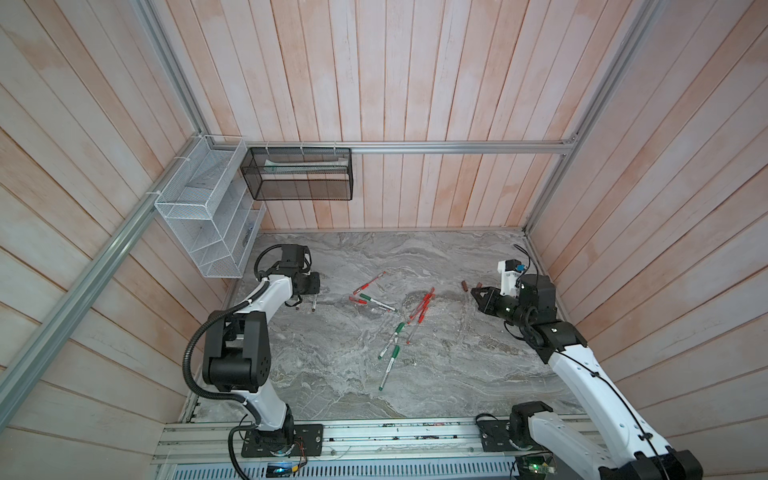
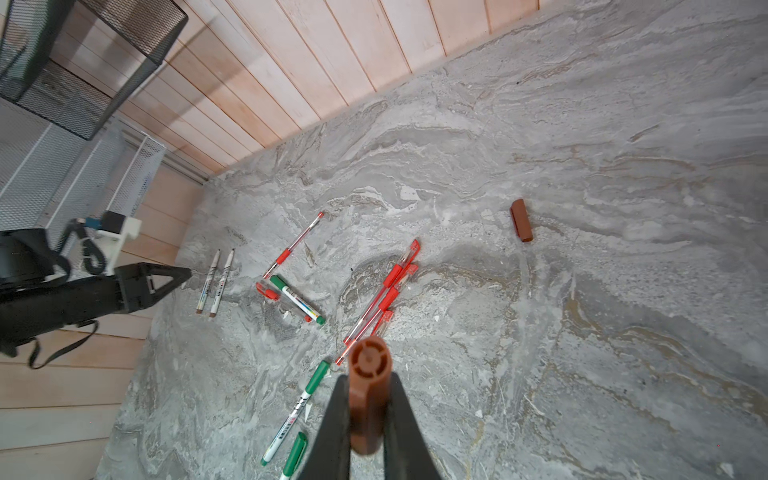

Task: Open the pen caps
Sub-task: 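Open the left gripper to release the marker on the table, then carry the brown cap with the right gripper beside the first cap and release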

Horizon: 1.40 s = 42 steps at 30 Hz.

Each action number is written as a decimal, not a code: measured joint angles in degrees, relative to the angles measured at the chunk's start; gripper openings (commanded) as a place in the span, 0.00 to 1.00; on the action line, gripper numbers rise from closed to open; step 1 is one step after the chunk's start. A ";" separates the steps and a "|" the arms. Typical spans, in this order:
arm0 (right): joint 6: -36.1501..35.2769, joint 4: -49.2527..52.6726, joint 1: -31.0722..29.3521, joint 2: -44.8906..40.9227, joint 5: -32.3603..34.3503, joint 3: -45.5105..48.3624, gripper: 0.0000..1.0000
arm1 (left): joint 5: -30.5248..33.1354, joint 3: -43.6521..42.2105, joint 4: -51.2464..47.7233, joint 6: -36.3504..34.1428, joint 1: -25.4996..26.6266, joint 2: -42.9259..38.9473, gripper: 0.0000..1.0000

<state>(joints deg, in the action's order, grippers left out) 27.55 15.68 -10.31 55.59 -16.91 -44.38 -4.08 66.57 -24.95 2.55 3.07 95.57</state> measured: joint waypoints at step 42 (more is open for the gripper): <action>-20.06 26.34 7.89 61.59 9.60 -47.21 0.00 | -19.37 -18.82 11.28 -4.50 -5.33 -29.05 0.97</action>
<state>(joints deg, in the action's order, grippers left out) 7.49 42.02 -2.42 117.19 -7.31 -91.59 -23.44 47.75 -13.67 -1.96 -2.26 66.52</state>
